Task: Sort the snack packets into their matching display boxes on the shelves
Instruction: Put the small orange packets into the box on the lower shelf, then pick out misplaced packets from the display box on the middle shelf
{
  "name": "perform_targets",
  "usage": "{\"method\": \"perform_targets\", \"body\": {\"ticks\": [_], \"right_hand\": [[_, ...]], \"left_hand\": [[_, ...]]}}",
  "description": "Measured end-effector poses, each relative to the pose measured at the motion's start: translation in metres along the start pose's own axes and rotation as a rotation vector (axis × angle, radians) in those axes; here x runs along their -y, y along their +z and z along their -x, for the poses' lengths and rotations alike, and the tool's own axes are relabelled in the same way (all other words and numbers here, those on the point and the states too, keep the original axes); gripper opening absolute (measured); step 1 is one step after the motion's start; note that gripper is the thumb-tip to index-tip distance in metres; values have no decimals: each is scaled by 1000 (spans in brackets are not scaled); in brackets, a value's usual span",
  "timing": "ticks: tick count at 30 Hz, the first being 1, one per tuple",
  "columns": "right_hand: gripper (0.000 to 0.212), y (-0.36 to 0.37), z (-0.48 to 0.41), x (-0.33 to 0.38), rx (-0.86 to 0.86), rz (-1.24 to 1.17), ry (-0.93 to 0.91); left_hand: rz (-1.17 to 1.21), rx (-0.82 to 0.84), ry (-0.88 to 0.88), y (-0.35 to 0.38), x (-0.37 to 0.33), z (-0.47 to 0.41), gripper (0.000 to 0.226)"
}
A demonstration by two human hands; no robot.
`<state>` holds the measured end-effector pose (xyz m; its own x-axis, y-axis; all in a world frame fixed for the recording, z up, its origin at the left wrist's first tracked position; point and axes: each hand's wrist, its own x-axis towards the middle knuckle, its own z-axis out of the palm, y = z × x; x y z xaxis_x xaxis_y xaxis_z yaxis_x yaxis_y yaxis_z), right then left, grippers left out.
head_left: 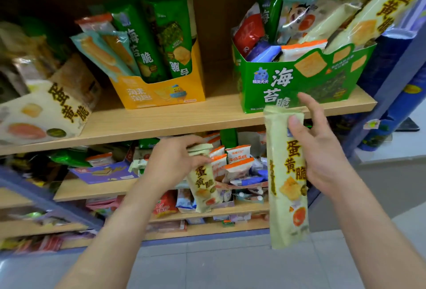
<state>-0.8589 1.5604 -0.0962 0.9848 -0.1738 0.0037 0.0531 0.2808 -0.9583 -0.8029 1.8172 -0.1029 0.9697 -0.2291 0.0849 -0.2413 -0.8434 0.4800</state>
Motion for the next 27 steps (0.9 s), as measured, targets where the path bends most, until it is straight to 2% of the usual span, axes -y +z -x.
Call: {"method": "perform_targets", "body": {"ticks": [2,5,7,13,16,18,21,23,27], "right_hand": [[54,13,-1,-9,101,264,-129],[41,40,-6,-15,256,635,-320],[37,57,-12,-20,290,773,-374],[34,110,-14,-26,344,743,-309],[18,137,-7,-25,392,672,-222],[38,154,-3,-25,409,705,-214],[65,180,-4,-25,401,870,-165],[67,200,-6,-21,427,825,-150],[49,246,-8,-17,504,575,-123]], "left_hand": [[182,-3,-80,-25,1,3,36],[424,-32,-90,-53,2,11,21],[516,-41,-86,-65,1,16,11],[661,-88,-4,-88,6,24,17],[674,-117,27,-96,13,23,15],[663,-138,28,-103,23,21,18],[615,-179,25,-118,43,15,39],[606,-210,30,-131,58,13,44],[765,-277,56,-165,87,21,26]]}}
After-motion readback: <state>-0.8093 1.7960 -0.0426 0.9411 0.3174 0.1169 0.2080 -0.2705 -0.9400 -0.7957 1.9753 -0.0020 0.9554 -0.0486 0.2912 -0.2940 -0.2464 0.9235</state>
